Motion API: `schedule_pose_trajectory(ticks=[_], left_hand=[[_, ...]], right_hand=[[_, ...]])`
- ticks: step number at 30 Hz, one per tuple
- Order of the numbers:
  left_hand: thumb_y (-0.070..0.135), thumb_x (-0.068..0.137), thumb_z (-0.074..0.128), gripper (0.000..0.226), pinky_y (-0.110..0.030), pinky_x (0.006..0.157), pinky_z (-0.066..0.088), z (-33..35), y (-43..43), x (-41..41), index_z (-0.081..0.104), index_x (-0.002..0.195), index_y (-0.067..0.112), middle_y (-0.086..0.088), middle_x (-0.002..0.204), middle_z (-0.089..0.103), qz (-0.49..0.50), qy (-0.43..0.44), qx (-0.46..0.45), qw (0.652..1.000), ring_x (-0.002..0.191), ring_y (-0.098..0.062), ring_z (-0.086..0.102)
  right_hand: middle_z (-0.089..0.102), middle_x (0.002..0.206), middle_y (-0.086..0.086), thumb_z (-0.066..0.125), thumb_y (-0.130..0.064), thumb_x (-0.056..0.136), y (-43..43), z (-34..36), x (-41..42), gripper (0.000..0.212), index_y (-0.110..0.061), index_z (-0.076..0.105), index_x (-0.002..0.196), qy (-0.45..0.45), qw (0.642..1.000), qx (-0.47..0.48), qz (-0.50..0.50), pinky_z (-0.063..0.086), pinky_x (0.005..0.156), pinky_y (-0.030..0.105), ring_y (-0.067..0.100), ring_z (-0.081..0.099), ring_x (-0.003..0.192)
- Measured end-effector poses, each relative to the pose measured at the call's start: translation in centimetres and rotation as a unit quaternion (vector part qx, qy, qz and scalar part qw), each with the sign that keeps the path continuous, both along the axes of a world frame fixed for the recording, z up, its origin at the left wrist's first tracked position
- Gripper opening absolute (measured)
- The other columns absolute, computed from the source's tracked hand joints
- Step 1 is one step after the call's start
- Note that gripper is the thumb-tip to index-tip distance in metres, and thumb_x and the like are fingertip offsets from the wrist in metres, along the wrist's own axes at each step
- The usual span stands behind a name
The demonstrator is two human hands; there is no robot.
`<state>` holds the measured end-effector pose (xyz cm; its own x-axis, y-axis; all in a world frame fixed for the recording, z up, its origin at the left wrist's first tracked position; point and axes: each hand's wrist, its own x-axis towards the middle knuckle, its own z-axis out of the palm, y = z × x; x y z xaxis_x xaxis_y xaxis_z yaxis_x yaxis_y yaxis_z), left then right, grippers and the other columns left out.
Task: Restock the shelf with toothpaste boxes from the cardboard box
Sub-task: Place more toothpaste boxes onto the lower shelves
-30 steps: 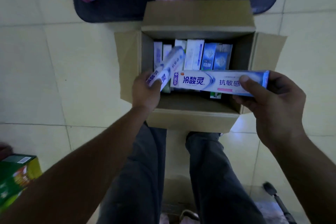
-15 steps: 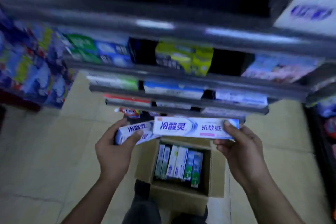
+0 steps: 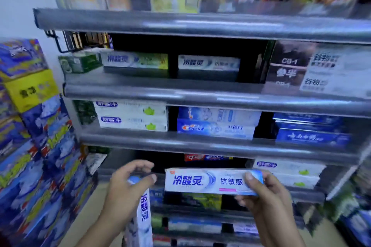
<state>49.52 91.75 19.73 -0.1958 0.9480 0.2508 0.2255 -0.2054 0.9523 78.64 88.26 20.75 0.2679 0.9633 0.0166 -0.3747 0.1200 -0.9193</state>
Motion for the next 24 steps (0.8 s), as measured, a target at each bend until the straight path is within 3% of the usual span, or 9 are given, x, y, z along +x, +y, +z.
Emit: schedule_pose_trajectory(ticks=[4,6,10,15,19,22,24], left_hand=[[0.006,0.082,0.080,0.014,-0.013,0.070,0.054,4.2,1.0,0.0,0.082,0.084,0.020,0.000,0.089,0.079,-0.080,-0.031,-0.005,0.996,0.084,-0.010,0.073],[0.017,0.076,0.085,0.010,-0.015,0.070,0.055,5.9,1.0,0.3,0.082,0.082,0.025,-0.001,0.088,0.080,-0.106,-0.030,-0.002,0.994,0.083,-0.011,0.074],[0.034,0.058,0.093,0.027,-0.016,0.069,0.055,8.5,1.2,0.8,0.081,0.081,0.030,-0.001,0.084,0.079,-0.078,-0.055,0.031,0.995,0.079,-0.009,0.074],[0.013,0.077,0.087,0.016,-0.018,0.070,0.053,11.7,2.7,1.7,0.076,0.087,0.021,0.001,0.084,0.078,-0.020,-0.083,0.075,0.994,0.078,-0.010,0.074],[0.009,0.082,0.083,0.016,-0.011,0.066,0.053,15.3,4.1,2.5,0.077,0.091,0.020,0.004,0.085,0.079,-0.014,-0.119,0.119,0.986,0.078,-0.007,0.074],[0.011,0.086,0.080,0.015,-0.011,0.069,0.053,17.8,5.3,3.3,0.079,0.093,0.024,0.008,0.089,0.080,-0.043,-0.133,0.122,0.983,0.083,-0.003,0.075],[0.013,0.088,0.078,0.016,-0.013,0.074,0.054,19.0,6.0,3.8,0.078,0.098,0.026,0.010,0.091,0.080,-0.054,-0.131,0.118,0.983,0.087,-0.003,0.075]], right_hand=[[0.063,0.077,0.005,0.084,-0.024,0.061,0.9,3.4,-0.1,0.035,-0.013,0.062,0.085,0.013,0.997,0.068,-0.013,0.053,0.045,0.029,0.028,0.061,0.051],[0.068,0.080,0.006,0.090,-0.028,0.059,1.2,4.8,-0.4,0.039,-0.017,0.066,0.088,0.010,0.994,0.103,-0.022,0.055,0.048,0.030,0.027,0.066,0.056],[0.076,0.089,0.012,0.095,-0.035,0.057,1.7,7.1,-1.6,0.056,-0.025,0.062,0.101,-0.006,0.987,0.146,-0.067,0.057,0.052,0.028,0.029,0.070,0.061],[0.077,0.096,0.013,0.085,-0.030,0.071,3.1,11.2,-2.6,0.031,-0.029,0.064,0.094,-0.076,0.965,0.204,-0.145,0.061,0.060,0.032,0.026,0.074,0.066],[0.076,0.095,-0.001,0.085,-0.032,0.077,4.6,14.9,-2.1,0.025,-0.028,0.070,0.096,-0.165,0.940,0.226,-0.196,0.057,0.052,0.033,0.023,0.072,0.068],[0.076,0.095,-0.005,0.086,-0.033,0.080,6.2,17.3,-1.0,0.020,-0.030,0.073,0.095,-0.216,0.924,0.227,-0.218,0.061,0.073,0.050,0.026,0.073,0.086],[0.074,0.093,-0.006,0.086,-0.033,0.080,7.3,18.2,-0.4,0.021,-0.035,0.072,0.095,-0.241,0.919,0.222,-0.219,0.059,0.077,0.054,0.025,0.071,0.090]])
